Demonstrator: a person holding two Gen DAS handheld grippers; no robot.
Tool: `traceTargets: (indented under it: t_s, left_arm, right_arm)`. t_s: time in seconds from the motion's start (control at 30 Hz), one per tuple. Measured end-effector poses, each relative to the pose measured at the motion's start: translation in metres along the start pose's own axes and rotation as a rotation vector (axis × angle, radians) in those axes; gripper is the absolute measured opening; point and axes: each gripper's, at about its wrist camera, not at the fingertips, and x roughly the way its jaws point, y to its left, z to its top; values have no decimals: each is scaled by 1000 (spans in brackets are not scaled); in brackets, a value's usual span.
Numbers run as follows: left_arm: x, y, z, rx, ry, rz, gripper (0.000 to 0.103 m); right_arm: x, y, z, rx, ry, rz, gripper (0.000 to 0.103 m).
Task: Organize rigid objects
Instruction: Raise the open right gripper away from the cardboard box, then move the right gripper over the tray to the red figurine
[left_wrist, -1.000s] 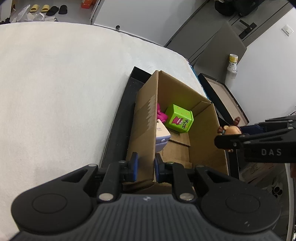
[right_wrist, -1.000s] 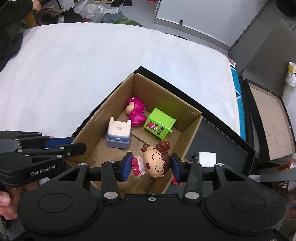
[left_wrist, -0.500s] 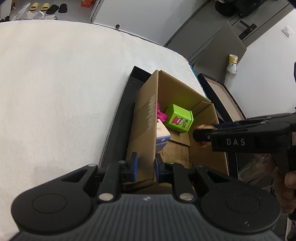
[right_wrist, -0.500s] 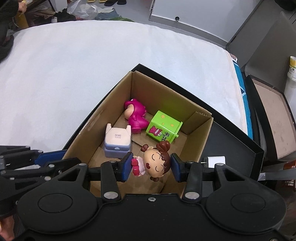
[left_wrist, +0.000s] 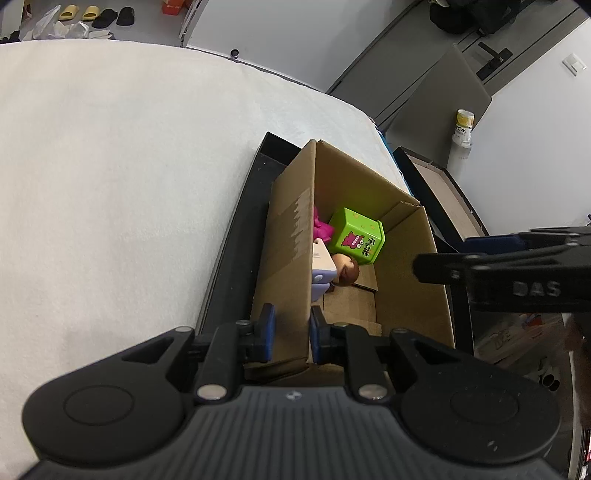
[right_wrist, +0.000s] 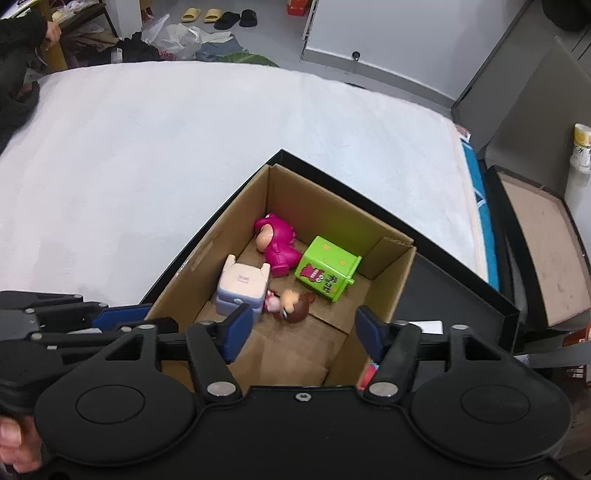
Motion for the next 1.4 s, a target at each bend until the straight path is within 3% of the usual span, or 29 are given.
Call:
traceTargets:
  t_s: [0.23,0.5,0.8,1.17,1.3,1.4]
  left_arm:
    - [0,-1,0,-1,-2,2,17]
    - [-1,-1,0,-4,-3,4,17]
    - [0,-2,0,-2,-5,9,17]
    - [0,-2,-1,-2,-5,11,17]
    - [-2,-2,-1,-2,-26,42,17]
    - [-3,3,2,-30,-35,45,16]
  right_arm:
    - [-22,-11,-8,1,-30,-29,81]
    - [-41,-27,-19,13,-54,-35,85]
    - [-45,-48,-29,54,-60,-42,101]
    - [-31,-75,-45,114,-43,-51,101]
    - [-26,-87,-50,150,-43,-48,101]
    - [-17,-95,-54,184,-25,-45,94]
